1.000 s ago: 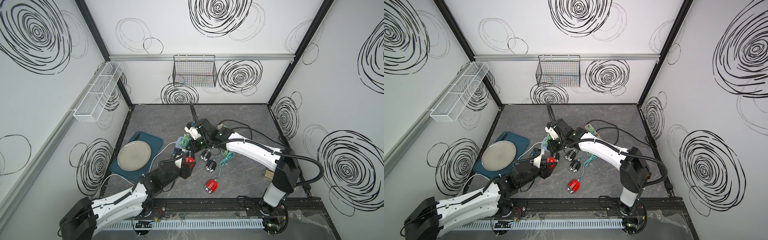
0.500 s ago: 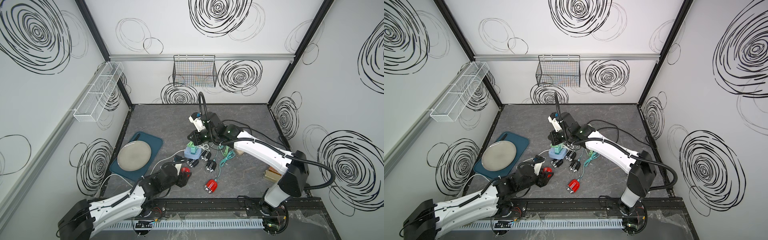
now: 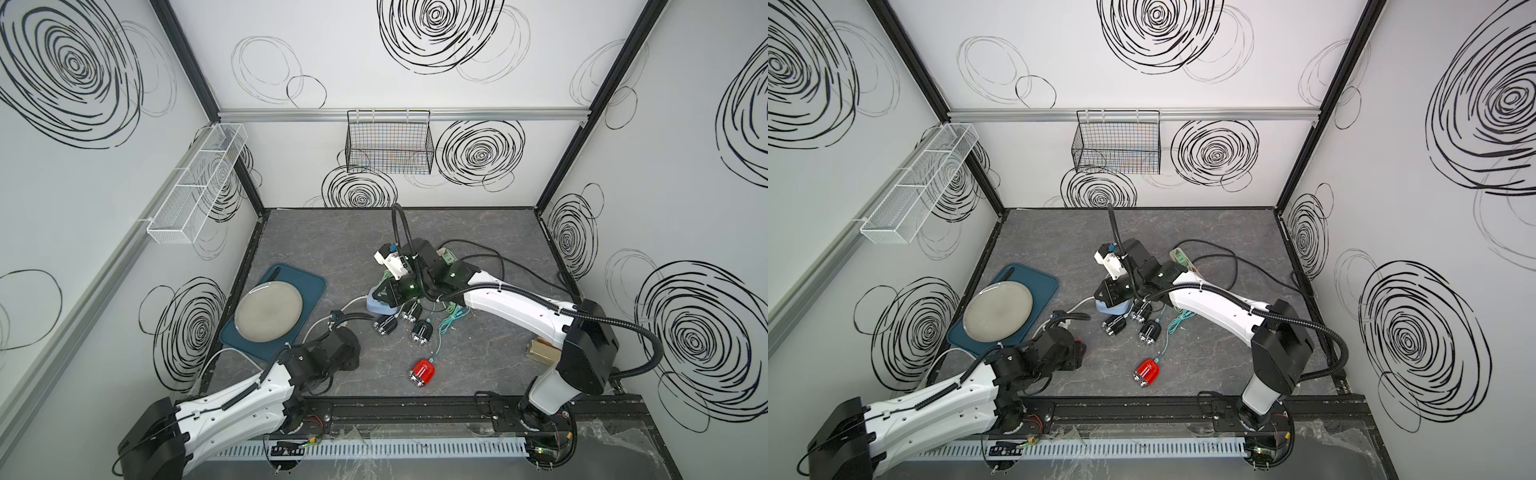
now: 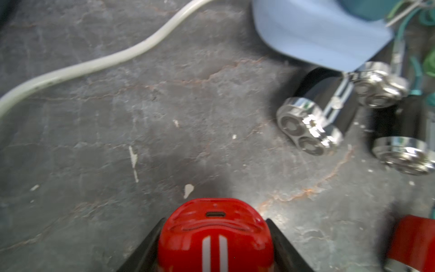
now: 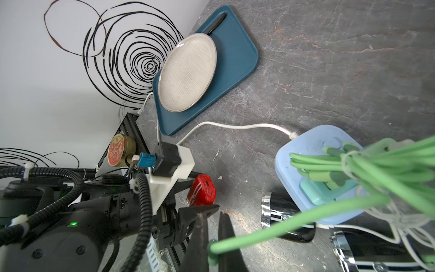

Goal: Unplug the electric shaver
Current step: Place the electric shaver at the center of the board.

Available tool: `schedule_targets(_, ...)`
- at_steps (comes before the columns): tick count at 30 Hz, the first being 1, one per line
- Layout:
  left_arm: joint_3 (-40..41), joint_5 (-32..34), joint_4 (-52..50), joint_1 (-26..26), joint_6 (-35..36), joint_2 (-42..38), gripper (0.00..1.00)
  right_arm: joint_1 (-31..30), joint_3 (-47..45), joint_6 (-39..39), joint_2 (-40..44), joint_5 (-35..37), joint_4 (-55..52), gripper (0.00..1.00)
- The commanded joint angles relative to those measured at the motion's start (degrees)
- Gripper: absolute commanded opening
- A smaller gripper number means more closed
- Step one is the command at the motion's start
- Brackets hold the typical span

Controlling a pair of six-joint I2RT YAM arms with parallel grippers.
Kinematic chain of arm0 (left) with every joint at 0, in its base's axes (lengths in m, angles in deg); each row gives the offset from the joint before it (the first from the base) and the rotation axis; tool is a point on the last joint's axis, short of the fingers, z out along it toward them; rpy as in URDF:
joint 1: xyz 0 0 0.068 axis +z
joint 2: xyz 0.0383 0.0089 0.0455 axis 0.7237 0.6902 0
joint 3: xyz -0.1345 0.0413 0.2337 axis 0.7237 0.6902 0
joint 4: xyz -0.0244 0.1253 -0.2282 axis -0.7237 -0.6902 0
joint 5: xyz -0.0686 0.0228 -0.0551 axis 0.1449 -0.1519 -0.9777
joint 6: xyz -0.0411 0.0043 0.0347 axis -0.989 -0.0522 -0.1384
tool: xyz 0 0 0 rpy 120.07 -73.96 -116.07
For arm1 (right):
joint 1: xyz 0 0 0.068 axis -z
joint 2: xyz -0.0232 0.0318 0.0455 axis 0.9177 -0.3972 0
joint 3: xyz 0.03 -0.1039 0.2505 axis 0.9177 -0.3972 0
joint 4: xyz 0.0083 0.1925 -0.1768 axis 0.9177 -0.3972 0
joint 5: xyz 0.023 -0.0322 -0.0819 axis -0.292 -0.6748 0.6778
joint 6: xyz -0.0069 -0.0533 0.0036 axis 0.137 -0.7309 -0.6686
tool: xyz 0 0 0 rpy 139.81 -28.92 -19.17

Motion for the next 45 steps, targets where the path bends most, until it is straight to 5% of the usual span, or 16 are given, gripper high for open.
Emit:
schedule_targets(1, -2.6, 2.6, -3.0, 0.9, -2.8, 2.9, 0.35, -0.5, -1.4, 0.9, 1.9, -1.1, 2.3, 0.01)
schedule_targets(9, -2.8, 1.7, -2.8, 2.0, -2.8, 5.4, 0.42, -0.7, -2.0, 1.4, 1.6, -1.1, 3.2, 0.02)
schedule_targets(27, -3.1, -0.2, -1.7, 2.4, -1.7, 7.2, 0.81, -0.8, -2.5, 1.6, 2.3, 0.2, 2.6, 0.05)
schedule_targets(32, -5.8, 1.2, -3.5, 1.9, -0.7, 5.1, 0.83, -0.8, -2.5, 1.7, 2.5, 1.0, 2.6, 0.07)
schedule_targets(40, -11.1, 3.2, -3.9, 2.5, 2.7, -3.7, 0.8, -1.8, -1.7, 3.3, 0.9, 2.2, -0.6, 0.29)
schedule_targets(45, -13.0, -1.4, -2.1, 8.8, 7.1, -5.9, 0.78, -3.4, -5.3, 6.2, 3.6, 5.2, 0.1, 0.45)
